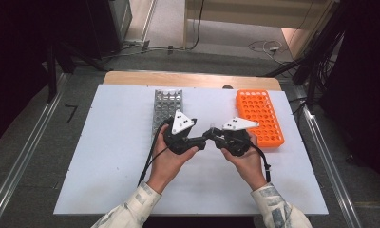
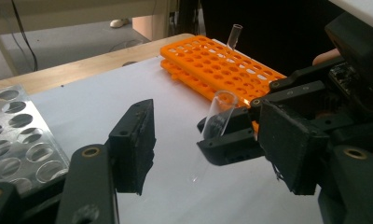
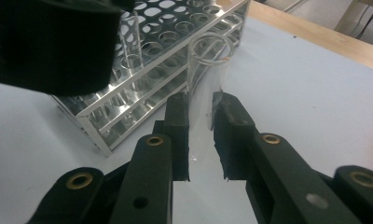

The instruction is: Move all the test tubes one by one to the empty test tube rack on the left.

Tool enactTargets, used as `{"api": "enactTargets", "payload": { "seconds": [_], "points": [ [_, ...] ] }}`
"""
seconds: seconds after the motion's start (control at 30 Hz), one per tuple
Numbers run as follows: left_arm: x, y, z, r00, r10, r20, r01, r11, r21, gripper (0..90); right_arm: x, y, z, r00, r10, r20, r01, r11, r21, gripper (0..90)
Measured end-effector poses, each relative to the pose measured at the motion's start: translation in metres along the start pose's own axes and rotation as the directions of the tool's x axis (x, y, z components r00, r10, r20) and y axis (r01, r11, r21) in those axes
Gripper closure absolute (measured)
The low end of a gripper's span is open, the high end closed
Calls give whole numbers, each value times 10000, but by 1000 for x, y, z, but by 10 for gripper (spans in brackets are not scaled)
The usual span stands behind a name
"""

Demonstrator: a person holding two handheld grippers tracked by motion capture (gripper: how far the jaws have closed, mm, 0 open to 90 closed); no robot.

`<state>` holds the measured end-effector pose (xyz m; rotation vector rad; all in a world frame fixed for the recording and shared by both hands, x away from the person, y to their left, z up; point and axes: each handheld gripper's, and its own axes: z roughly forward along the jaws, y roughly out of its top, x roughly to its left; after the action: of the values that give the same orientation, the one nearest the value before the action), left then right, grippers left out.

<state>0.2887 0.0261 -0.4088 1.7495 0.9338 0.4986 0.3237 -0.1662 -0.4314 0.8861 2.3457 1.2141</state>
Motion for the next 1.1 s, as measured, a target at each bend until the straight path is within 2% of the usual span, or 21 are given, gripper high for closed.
{"api": "enactTargets", "payload": {
  "seconds": [0.3,0.77,0.9,1.1],
  "points": [
    [-2,-2,7,9994,318,-124,-316,9994,139,542,12,2,5,9990,-354,-281,357,9993,98,737],
    [-8,-5,11,9961,865,-168,-860,9958,315,727,15,4,3,9990,-267,-359,268,9996,23,737],
    [-9,-4,11,9945,1017,-242,-1008,9943,361,758,15,4,2,9990,-254,-364,255,9997,30,737],
    [-10,-3,12,9946,1023,-182,-1015,9941,388,763,14,2,0,9990,-132,-417,131,9999,-40,731]
  ]
}}
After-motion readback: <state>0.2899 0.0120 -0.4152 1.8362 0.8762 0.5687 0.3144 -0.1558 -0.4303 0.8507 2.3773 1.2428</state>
